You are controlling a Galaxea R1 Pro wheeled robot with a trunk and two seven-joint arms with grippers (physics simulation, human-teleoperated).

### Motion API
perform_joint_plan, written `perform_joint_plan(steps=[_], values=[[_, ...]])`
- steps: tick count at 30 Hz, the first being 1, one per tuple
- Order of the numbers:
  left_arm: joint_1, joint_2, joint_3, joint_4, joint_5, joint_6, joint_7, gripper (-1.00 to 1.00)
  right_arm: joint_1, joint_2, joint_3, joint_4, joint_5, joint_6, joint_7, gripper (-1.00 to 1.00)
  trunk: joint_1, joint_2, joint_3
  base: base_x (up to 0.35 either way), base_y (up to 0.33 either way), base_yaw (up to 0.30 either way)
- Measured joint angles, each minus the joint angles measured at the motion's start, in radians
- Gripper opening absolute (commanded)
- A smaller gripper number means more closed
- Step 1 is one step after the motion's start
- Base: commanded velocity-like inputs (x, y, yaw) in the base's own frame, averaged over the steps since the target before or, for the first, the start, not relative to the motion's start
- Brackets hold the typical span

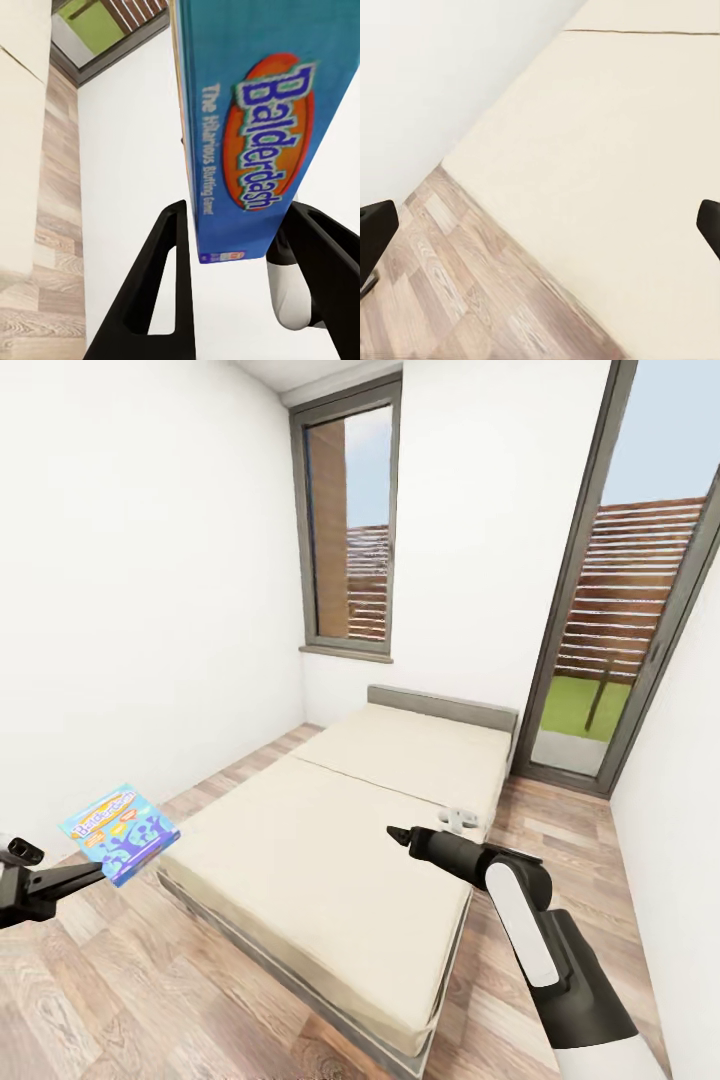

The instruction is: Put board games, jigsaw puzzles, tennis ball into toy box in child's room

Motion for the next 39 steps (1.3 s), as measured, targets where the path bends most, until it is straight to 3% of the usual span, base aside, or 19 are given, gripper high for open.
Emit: perform_joint_plan(steps=[39], values=[[0.0, 0.0, 0.001, 0.0, -0.001, -0.005, 0.0, -1.0, 0.0, 0.0, 0.001, 0.032, 0.006, 0.0, -0.005, 1.0, -0.15, 0.273, 0.086, 0.0, 0.0, 0.245]])
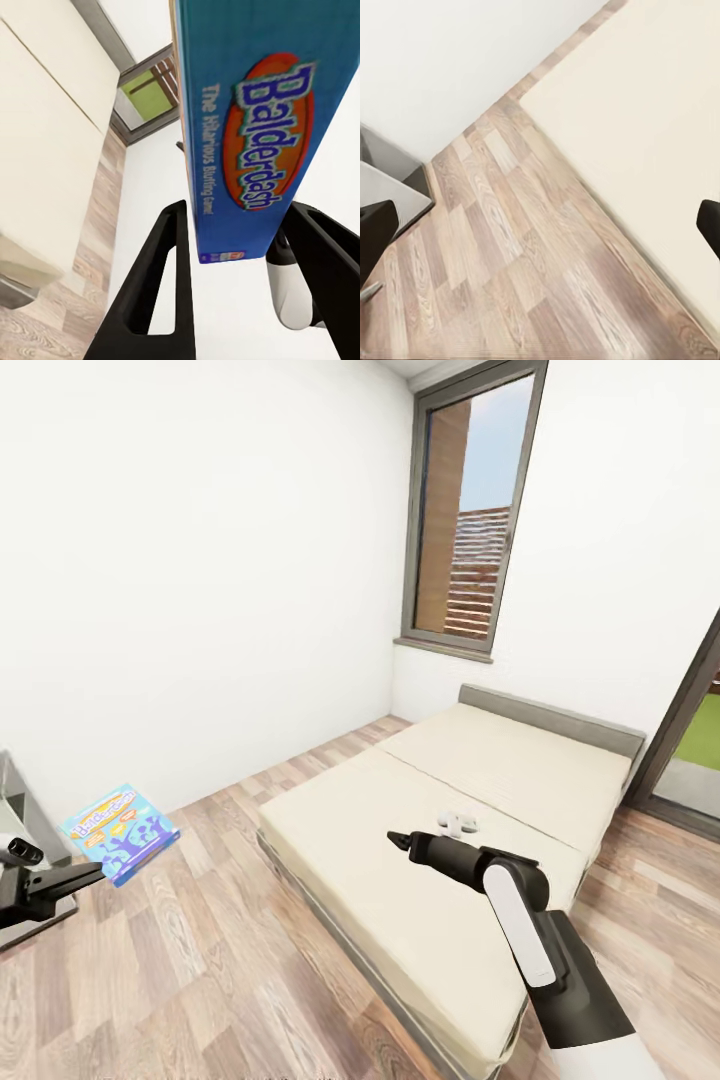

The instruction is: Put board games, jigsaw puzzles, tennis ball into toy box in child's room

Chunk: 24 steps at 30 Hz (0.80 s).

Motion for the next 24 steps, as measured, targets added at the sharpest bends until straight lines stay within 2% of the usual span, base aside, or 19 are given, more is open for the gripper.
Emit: perform_joint_plan(steps=[24], values=[[0.0, 0.0, 0.0, 0.0, 0.001, -0.005, 0.0, -1.0, 0.0, 0.0, 0.0, 0.021, 0.002, -0.001, 0.0, 1.0, -0.092, 0.168, 0.053, 0.0, 0.0, 0.243]])
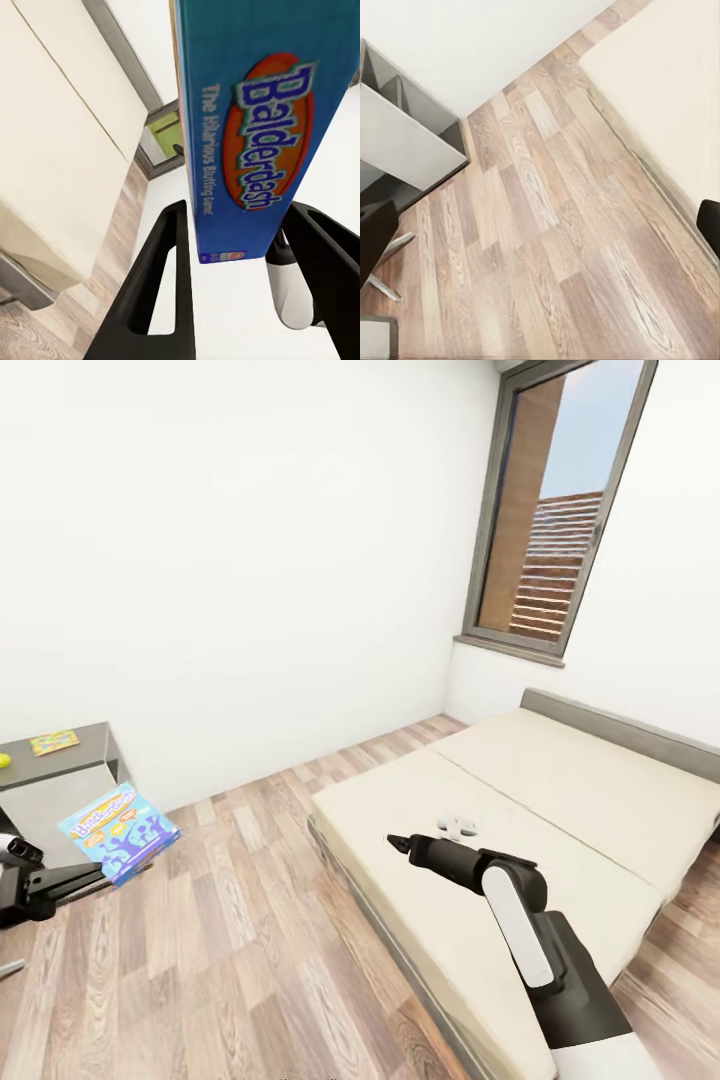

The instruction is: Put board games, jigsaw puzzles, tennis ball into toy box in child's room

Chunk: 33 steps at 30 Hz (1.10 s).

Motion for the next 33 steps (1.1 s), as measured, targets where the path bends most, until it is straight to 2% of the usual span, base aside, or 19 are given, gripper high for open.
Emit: perform_joint_plan(steps=[12, 21, 33], values=[[0.0, 0.0, 0.0, 0.0, 0.0, -0.007, 0.0, -1.0, 0.0, 0.0, 0.0, 0.002, 0.001, 0.0, 0.001, 1.0, -0.046, 0.084, 0.027, 0.0, 0.0, 0.243], [0.0, -0.003, 0.001, 0.0, 0.0, -0.028, 0.0, -1.0, 0.0, 0.0, -0.001, 0.003, 0.0, 0.0, 0.001, 1.0, -0.046, 0.084, 0.018, 0.027, 0.0, 0.243], [0.0, -0.006, 0.0, 0.002, 0.002, -0.044, 0.0, -1.0, 0.0, 0.001, -0.001, 0.009, 0.001, -0.002, 0.001, 1.0, -0.047, 0.084, 0.007, 0.296, 0.0, 0.243]])
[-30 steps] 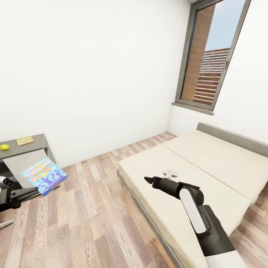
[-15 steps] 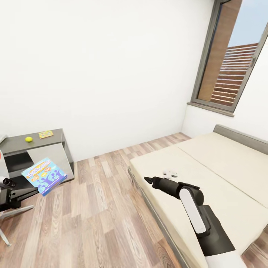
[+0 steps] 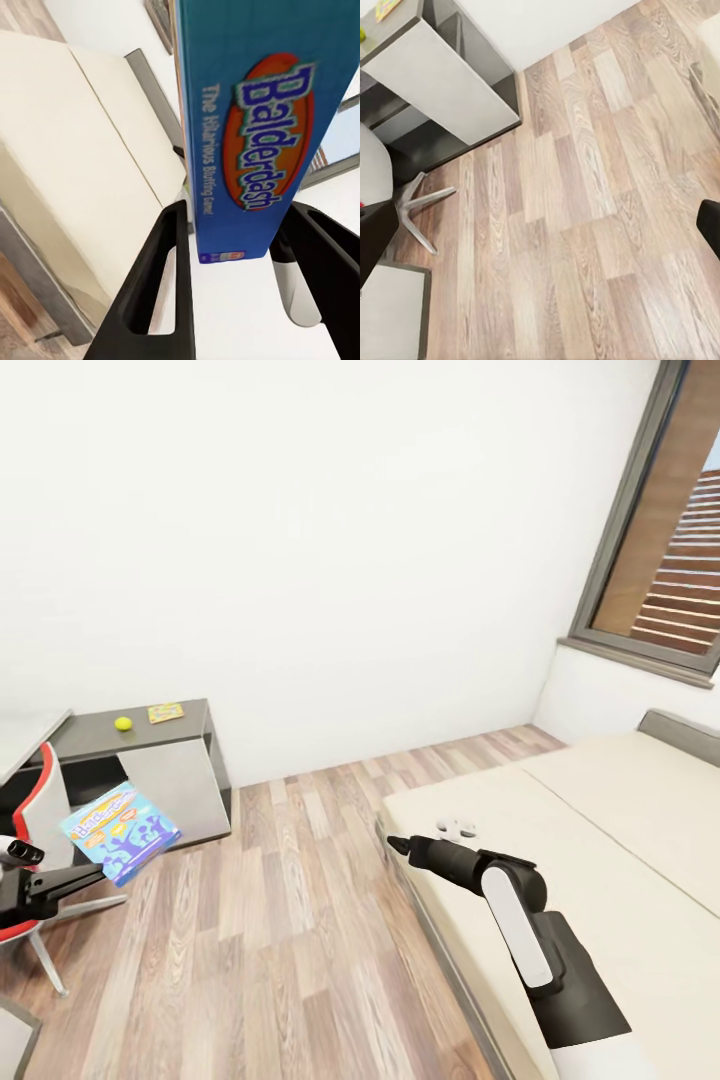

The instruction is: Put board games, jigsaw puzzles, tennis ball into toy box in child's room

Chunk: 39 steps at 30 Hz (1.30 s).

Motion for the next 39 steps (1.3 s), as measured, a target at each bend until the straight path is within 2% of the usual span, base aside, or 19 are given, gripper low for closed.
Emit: perform_joint_plan(steps=[20, 28, 39], values=[[0.0, -0.003, 0.0, 0.0, -0.001, 0.0, 0.0, -1.0, 0.0, -0.001, 0.001, 0.001, 0.001, 0.0, 0.0, 1.0, 0.0, 0.0, -0.019, 0.326, 0.0, 0.243], [0.0, -0.014, 0.007, 0.0, 0.002, 0.0, 0.0, -1.0, 0.0, -0.001, -0.001, 0.001, 0.001, 0.0, 0.0, 1.0, 0.001, 0.0, -0.026, 0.085, 0.0, 0.242], [0.0, -0.016, 0.008, 0.0, -0.001, 0.004, 0.0, -1.0, 0.0, -0.001, -0.002, 0.0, 0.002, 0.0, 0.001, 1.0, -0.042, 0.077, -0.002, 0.004, 0.0, 0.243]])
